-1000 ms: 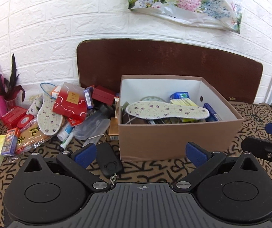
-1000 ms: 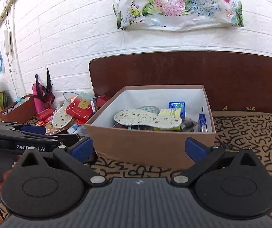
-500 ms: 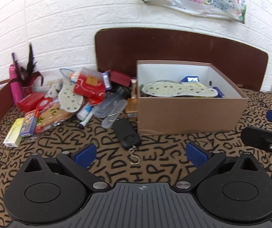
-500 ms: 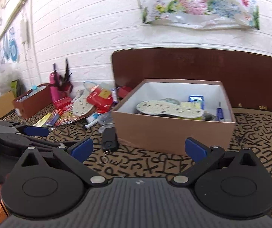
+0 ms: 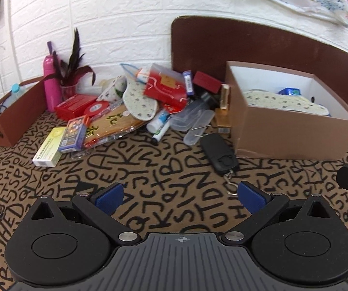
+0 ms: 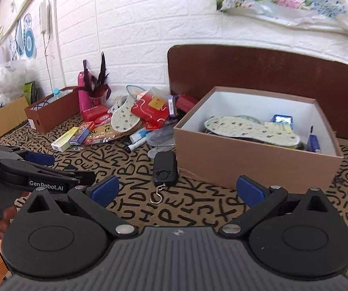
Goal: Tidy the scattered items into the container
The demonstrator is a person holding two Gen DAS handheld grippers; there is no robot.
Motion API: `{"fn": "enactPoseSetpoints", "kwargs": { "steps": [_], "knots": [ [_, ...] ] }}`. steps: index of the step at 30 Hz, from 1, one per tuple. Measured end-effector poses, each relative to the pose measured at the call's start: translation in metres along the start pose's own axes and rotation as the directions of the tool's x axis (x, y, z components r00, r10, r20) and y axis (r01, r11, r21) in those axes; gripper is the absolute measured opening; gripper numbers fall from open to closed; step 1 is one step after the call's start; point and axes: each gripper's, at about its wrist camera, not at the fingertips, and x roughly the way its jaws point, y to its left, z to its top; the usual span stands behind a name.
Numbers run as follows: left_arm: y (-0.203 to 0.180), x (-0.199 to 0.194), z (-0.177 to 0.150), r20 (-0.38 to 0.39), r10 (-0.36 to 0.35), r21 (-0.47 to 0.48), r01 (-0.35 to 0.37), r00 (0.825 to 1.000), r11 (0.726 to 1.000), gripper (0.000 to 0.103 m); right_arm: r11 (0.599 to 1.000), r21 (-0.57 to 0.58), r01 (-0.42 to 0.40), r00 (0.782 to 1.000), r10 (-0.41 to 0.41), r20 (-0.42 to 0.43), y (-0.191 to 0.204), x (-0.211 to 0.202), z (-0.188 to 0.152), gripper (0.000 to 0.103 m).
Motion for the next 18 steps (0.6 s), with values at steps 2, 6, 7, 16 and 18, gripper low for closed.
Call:
{"fn": "enactPoseSetpoints", "kwargs": {
  "steps": [2,6,7,16,18],
  "knots": [
    [0.009,0.006,0.001,-0.011,0.005,-0.01,-0.005,1.0,1.0,0.103,1.0,-0.001,-0.005,1.0,0.005,-0.018,0.004,0.011,0.002,0.102],
    [0.028,0.02,0.002,-0.036,0.021,-0.027,-0.022,0.999,0.999,0.103,1.0,-0.003,-0.024,0.999,0.024,-0.041,0.015,0.035,0.004,0.102],
    [0.032,0.024,0.002,-0.041,0.027,-0.028,-0.028,0.999,0.999,0.103,1.0,-0.002,-0.029,0.998,0.029,-0.047,0.018,0.041,0.005,0.102],
    [0.072,0.066,0.01,-0.111,0.051,-0.053,-0.057,0.993,0.997,0.103,0.999,0.02,-0.048,0.992,0.05,-0.116,0.026,0.09,0.004,0.102],
    [0.079,0.076,0.012,-0.124,0.063,-0.045,-0.069,0.99,0.997,0.103,0.999,0.021,-0.044,0.99,0.046,-0.137,0.029,0.103,0.003,0.102]
  ]
}}
